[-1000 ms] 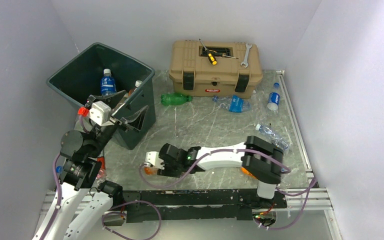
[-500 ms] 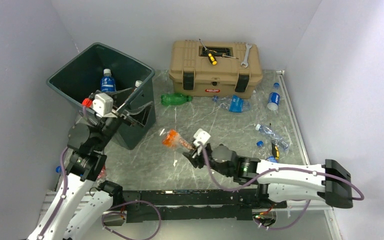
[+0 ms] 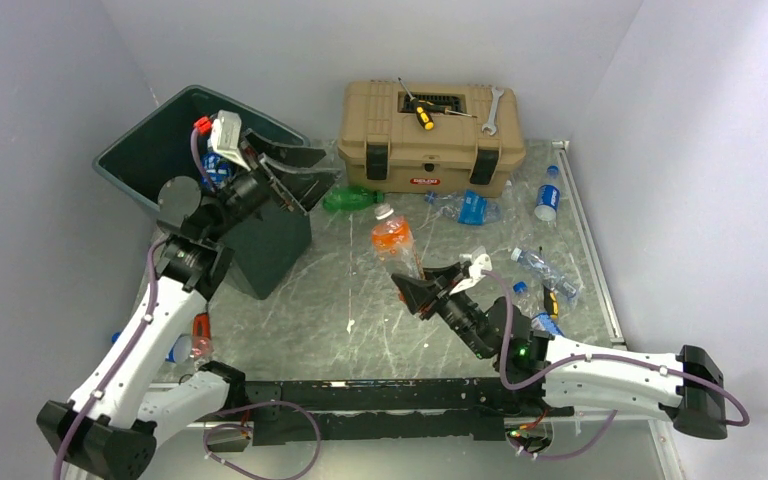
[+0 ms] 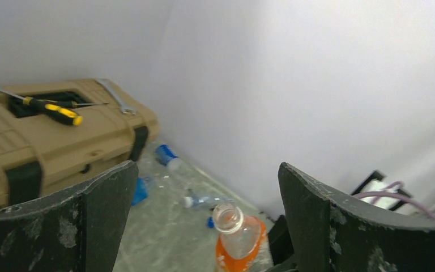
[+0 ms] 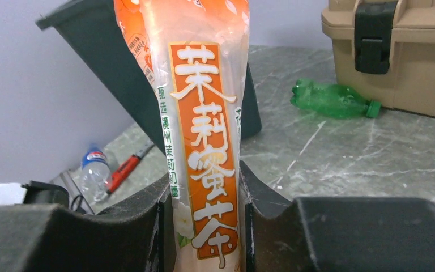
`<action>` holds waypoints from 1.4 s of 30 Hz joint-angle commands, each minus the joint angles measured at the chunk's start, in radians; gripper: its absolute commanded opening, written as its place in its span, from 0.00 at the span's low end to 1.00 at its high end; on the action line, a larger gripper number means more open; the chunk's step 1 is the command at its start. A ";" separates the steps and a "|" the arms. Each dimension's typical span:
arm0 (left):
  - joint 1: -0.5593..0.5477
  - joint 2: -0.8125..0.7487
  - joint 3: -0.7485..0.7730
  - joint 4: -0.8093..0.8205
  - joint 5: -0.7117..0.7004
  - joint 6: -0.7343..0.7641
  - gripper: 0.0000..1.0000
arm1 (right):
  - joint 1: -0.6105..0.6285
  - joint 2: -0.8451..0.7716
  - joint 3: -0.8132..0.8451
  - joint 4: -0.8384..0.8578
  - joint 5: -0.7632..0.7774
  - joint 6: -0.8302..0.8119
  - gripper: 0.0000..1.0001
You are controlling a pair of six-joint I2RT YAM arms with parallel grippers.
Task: Put the plastic bottles in the bin
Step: Pick up the plastic bottle at the center of the board.
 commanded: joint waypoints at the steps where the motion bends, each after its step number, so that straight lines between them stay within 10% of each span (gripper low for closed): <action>1: -0.021 0.085 0.101 0.056 0.087 -0.210 0.99 | -0.004 0.003 0.036 0.139 0.014 0.038 0.20; 10: -0.320 0.198 0.268 -0.249 -0.005 0.072 0.99 | -0.026 -0.049 -0.018 0.292 0.010 0.027 0.25; 29: -0.472 0.277 0.280 -0.302 -0.094 0.205 0.92 | -0.073 -0.032 -0.023 0.311 -0.116 0.062 0.26; 37: -0.483 0.286 0.274 -0.269 -0.060 0.213 0.64 | -0.076 -0.019 -0.015 0.279 -0.152 0.069 0.26; 42: -0.487 0.284 0.261 -0.253 -0.045 0.213 0.28 | -0.082 -0.029 -0.019 0.268 -0.164 0.078 0.27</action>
